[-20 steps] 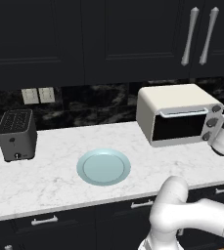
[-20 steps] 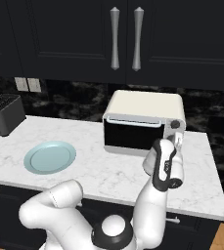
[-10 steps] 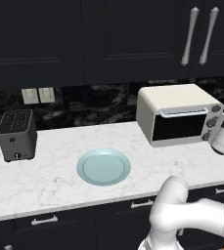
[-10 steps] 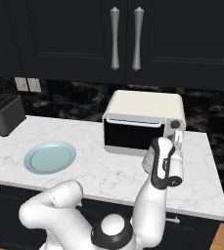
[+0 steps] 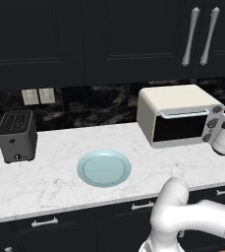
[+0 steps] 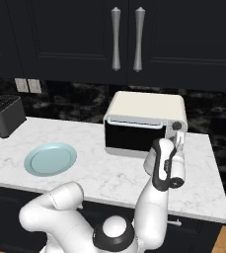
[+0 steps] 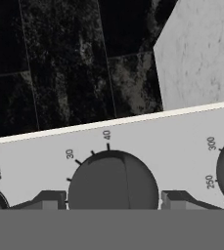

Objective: Pick up the kebab skewer and baguette bread, and place them inside the toaster oven. Close the toaster oven door and start by setting the timer.

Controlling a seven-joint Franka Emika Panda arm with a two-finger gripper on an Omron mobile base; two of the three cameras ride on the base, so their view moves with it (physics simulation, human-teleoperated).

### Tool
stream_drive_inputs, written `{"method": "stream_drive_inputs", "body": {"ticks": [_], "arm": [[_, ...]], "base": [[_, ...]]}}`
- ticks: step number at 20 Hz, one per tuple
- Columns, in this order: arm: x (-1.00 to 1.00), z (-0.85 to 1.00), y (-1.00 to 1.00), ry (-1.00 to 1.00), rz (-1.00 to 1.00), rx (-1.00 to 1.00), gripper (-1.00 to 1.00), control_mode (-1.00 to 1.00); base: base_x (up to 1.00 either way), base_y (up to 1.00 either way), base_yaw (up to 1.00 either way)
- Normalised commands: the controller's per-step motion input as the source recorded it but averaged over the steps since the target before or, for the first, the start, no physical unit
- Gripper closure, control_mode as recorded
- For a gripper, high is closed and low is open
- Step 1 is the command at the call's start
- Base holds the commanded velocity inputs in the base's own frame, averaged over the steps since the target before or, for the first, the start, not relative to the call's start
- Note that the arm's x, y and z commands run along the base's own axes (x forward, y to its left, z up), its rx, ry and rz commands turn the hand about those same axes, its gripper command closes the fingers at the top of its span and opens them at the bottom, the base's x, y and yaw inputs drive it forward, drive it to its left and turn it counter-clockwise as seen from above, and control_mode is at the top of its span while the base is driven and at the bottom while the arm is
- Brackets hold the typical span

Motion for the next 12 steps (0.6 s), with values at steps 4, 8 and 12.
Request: {"method": "stream_drive_inputs", "body": {"ticks": [4, 8, 12], "arm": [[0.0, 0.0, 0.0, 0.0, -0.01, 0.0, 1.0, -1.0], [-0.02, 0.0, 0.0, 0.0, -0.04, 0.0, 1.0, -1.0], [-0.03, 0.0, 0.0, 0.0, -0.05, 0.0, 1.0, -1.0]], "base": [[0.0, 0.0, 0.0], [0.0, 0.0, 0.0], [0.0, 0.0, 0.0]]}}
